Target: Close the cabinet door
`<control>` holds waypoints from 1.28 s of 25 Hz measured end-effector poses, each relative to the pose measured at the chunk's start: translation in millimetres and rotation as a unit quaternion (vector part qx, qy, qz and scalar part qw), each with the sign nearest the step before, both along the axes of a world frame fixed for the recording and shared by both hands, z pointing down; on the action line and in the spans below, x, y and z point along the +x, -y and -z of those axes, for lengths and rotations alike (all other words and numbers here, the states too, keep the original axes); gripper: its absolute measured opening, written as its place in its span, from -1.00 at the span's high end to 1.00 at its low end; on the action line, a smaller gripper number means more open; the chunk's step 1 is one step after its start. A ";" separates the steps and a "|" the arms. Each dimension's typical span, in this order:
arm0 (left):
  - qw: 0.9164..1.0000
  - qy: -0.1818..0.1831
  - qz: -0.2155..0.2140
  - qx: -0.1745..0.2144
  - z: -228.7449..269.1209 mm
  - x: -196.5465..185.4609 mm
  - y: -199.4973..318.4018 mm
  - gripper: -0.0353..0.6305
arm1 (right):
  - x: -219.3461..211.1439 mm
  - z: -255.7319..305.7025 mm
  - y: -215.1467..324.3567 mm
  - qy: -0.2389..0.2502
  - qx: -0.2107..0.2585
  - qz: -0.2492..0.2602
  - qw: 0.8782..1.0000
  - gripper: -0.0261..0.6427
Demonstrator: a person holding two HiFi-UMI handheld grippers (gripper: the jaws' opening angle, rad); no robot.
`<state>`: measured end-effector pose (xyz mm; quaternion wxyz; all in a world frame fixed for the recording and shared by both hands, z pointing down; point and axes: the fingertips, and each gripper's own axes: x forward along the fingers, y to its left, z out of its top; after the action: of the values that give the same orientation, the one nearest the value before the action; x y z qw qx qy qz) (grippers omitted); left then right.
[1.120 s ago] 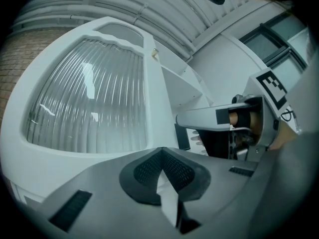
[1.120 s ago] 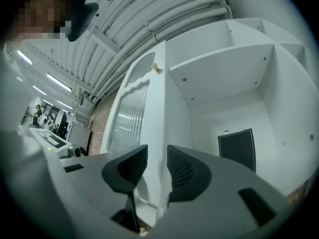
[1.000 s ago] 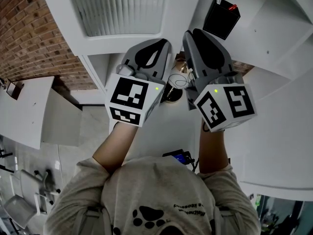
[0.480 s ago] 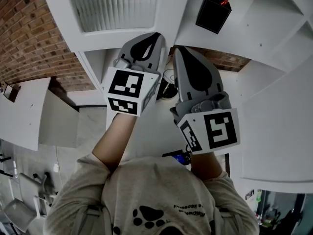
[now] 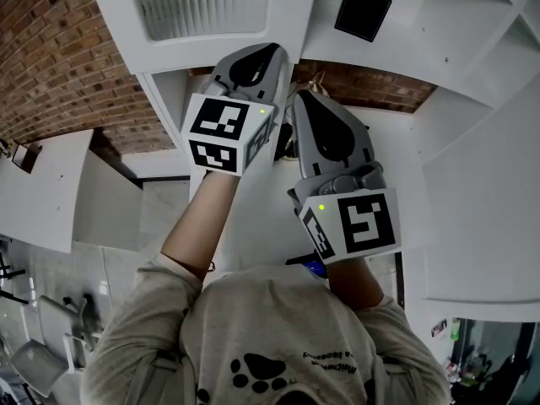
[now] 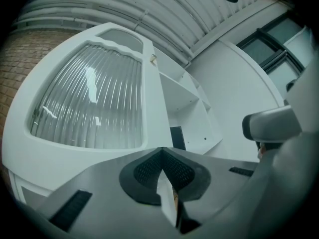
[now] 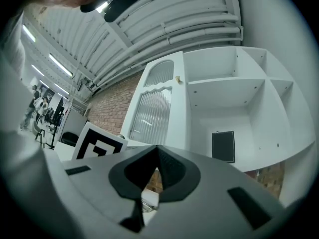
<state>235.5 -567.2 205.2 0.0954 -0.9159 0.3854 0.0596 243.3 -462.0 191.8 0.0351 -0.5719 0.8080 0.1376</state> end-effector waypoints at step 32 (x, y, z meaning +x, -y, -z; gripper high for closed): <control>0.998 0.012 0.053 -0.035 -60.2 -89.3 -165.0 0.87 | -29.1 -56.3 -70.2 0.014 -0.020 -0.005 1.000 0.87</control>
<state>146.2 -402.2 265.4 0.0711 -0.8975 0.4341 0.0305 214.2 -391.8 248.1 0.0342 -0.5785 0.8070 0.1136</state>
